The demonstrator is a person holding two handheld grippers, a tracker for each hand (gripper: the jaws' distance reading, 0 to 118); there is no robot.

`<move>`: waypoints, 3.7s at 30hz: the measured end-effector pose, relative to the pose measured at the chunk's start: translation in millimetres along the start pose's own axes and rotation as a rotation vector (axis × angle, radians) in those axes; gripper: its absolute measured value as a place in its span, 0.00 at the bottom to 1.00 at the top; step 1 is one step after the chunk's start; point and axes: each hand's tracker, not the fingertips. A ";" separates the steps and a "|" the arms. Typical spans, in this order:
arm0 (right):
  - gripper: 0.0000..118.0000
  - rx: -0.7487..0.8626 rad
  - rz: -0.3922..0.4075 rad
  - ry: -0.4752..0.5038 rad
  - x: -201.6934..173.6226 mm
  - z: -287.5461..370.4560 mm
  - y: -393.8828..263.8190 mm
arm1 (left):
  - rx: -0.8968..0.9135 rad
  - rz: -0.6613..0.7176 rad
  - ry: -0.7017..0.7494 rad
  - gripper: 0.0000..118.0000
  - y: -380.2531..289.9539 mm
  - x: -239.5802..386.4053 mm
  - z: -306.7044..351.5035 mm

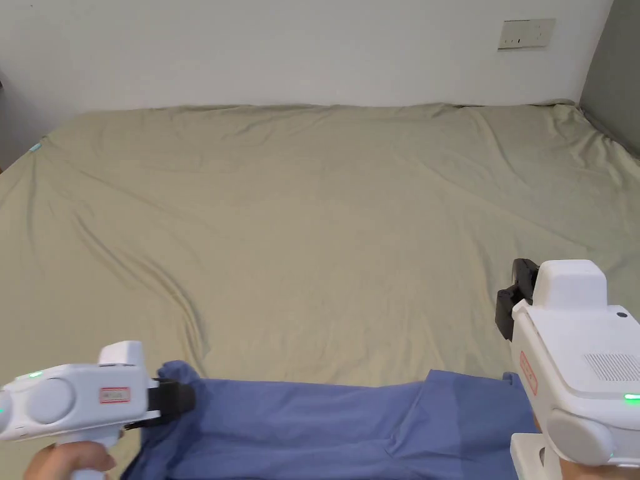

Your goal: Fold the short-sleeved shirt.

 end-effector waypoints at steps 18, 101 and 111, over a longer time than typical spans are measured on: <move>0.02 -0.027 -0.007 -0.053 33.4 10.3 -11.7 | -0.131 -0.097 -0.113 0.96 -32.7 127.7 -102.3; 0.02 -0.072 0.006 -0.029 22.5 2.7 -13.8 | -0.037 0.112 -0.187 0.06 -25.9 -23.0 -28.5; 0.02 -0.055 0.001 0.006 17.1 3.4 -10.8 | 0.045 0.160 0.080 0.06 -21.4 -77.8 37.3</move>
